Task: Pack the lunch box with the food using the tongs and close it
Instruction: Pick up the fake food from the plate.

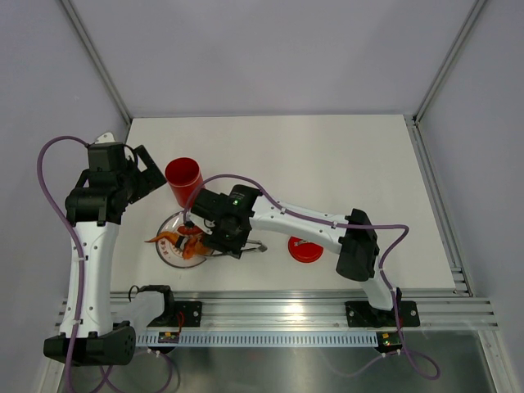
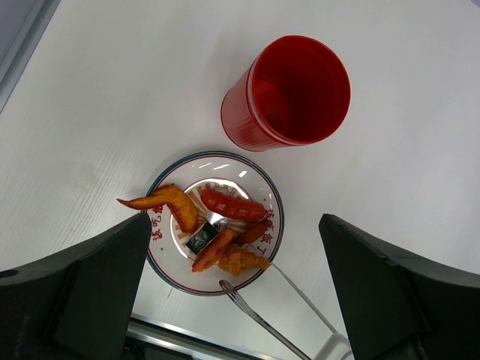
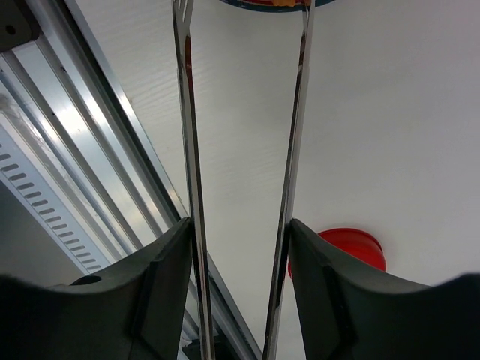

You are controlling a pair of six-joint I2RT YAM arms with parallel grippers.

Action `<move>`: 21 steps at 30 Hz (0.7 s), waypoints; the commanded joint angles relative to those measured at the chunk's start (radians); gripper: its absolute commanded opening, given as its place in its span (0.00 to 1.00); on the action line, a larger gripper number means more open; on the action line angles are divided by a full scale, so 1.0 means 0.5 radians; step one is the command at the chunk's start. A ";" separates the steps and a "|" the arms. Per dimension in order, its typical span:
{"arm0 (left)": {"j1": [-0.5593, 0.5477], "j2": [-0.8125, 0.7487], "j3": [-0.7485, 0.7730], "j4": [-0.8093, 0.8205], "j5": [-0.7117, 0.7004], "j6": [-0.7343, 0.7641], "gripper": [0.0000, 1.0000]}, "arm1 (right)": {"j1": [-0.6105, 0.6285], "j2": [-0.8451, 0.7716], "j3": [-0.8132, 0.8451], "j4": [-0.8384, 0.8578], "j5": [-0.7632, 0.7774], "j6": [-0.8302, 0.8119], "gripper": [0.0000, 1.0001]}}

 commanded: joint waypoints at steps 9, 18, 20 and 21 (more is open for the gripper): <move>0.011 -0.030 0.007 0.047 0.056 0.021 0.99 | 0.020 0.044 0.082 0.019 0.148 -0.058 0.62; 0.008 -0.036 0.001 0.047 0.056 0.021 0.99 | 0.020 0.019 0.104 -0.005 0.062 -0.055 0.45; 0.008 -0.039 0.001 0.047 0.056 0.021 0.99 | 0.020 -0.005 0.098 -0.002 0.043 -0.058 0.42; 0.008 -0.039 0.001 0.047 0.056 0.021 0.99 | 0.020 -0.023 0.092 -0.005 0.040 -0.058 0.37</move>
